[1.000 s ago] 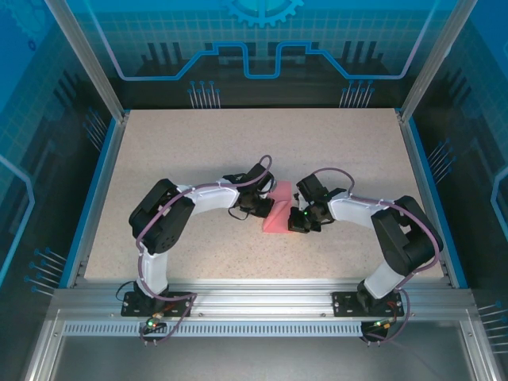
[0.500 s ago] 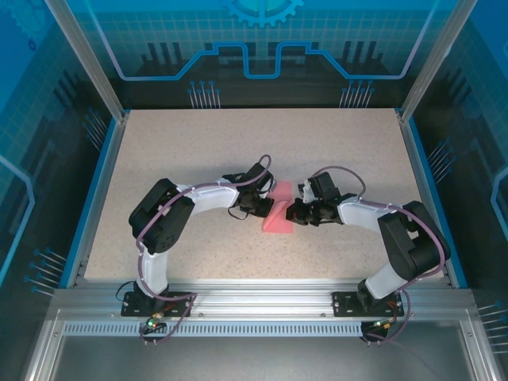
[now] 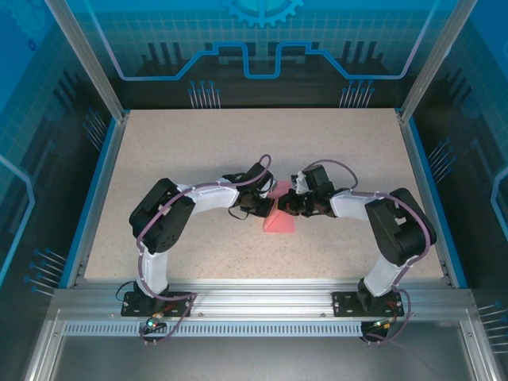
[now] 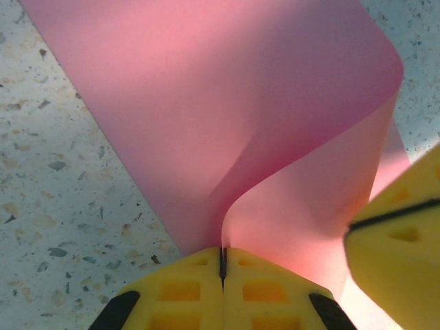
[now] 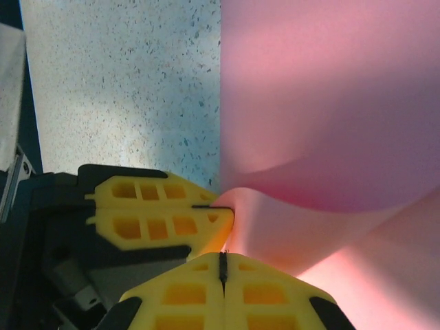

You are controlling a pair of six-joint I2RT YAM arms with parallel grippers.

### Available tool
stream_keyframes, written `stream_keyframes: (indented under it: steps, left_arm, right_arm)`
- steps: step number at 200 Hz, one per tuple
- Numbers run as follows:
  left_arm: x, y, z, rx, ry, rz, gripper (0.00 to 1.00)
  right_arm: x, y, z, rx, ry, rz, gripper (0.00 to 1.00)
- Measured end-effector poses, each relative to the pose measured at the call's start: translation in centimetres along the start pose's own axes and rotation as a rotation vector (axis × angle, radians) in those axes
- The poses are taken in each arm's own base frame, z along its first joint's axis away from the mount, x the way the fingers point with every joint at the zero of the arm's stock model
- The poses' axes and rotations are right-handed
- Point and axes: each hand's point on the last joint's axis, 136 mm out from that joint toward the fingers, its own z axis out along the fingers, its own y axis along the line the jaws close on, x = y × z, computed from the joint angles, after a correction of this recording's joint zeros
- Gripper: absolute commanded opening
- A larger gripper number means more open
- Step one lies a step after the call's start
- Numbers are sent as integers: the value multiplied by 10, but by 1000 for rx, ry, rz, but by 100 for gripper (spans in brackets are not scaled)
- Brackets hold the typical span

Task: Fold a paper plane with a square sheet of paper (fold left side to right side)
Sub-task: Fold the triangle a second time at the center of the table.

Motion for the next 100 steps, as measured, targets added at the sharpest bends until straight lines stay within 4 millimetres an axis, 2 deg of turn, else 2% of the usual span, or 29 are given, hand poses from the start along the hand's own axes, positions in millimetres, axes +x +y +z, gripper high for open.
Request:
stream_keyframes:
  steps: [47, 100]
  left_arm:
    - [0, 0, 0, 3, 1, -1, 0]
    - [-1, -1, 1, 11, 1, -1, 3]
  right_arm:
    - [-2, -1, 9, 3, 11, 0, 0]
    - [1, -7, 9, 36, 28, 5, 0]
